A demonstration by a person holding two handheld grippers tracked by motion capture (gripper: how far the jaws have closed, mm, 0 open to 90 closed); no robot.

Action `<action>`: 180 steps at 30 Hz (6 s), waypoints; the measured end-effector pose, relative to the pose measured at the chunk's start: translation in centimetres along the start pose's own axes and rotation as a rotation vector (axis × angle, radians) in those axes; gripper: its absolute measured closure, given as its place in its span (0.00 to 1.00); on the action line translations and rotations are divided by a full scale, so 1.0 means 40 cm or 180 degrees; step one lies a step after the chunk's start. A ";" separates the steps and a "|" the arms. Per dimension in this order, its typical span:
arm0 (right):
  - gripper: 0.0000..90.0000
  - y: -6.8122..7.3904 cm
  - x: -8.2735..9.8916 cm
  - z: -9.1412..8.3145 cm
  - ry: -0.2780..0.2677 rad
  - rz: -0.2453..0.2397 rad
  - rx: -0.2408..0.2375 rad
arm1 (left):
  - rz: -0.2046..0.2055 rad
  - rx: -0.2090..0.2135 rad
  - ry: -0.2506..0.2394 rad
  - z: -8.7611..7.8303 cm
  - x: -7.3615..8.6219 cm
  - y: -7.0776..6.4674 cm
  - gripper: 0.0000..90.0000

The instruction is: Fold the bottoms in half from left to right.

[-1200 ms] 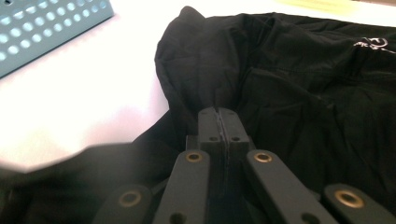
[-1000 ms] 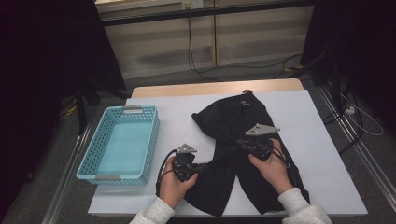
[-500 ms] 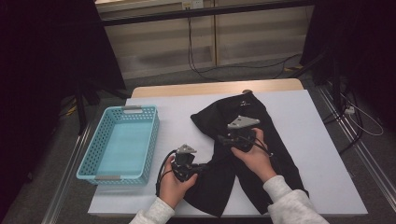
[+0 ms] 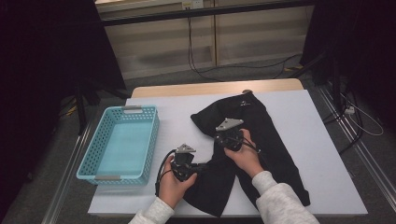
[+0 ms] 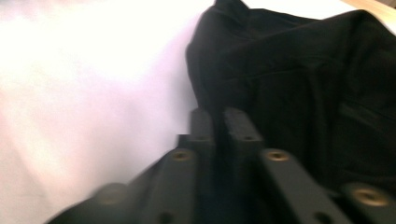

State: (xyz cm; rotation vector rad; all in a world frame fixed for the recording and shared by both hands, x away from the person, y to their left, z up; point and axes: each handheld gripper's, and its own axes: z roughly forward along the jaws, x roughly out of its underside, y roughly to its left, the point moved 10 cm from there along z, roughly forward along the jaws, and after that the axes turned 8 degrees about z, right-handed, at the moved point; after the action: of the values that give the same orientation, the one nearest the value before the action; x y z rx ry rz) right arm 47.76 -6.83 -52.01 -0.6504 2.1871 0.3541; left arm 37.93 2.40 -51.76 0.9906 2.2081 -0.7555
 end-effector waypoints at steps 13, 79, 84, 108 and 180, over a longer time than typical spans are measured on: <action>0.99 -0.124 0.039 -0.118 -0.0067 0.0197 0.0156 | -0.0030 -0.0053 -0.0016 -0.005 -0.004 0.016 0.95; 0.37 -0.243 0.194 -0.299 -0.0205 0.0798 0.0545 | 0.0335 -0.0166 -0.0033 0.001 -0.109 0.058 0.24; 0.34 -0.227 0.211 -0.317 -0.0161 0.0868 0.0475 | 0.0333 -0.0205 -0.0010 -0.004 -0.077 0.094 0.21; 0.48 -0.174 0.235 -0.364 -0.0159 0.0771 0.0323 | 0.0301 -0.0360 0.0075 -0.026 -0.031 0.146 0.17; 0.59 -0.107 0.292 -0.405 -0.0093 0.0745 0.0284 | 0.0267 -0.0247 0.0027 -0.047 -0.051 0.122 0.16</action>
State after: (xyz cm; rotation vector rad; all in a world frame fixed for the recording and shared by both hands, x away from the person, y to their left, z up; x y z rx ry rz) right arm 33.66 -21.57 -50.94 -0.3386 2.2419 0.3817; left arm 42.38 5.51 -50.31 1.0421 2.1714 -0.6241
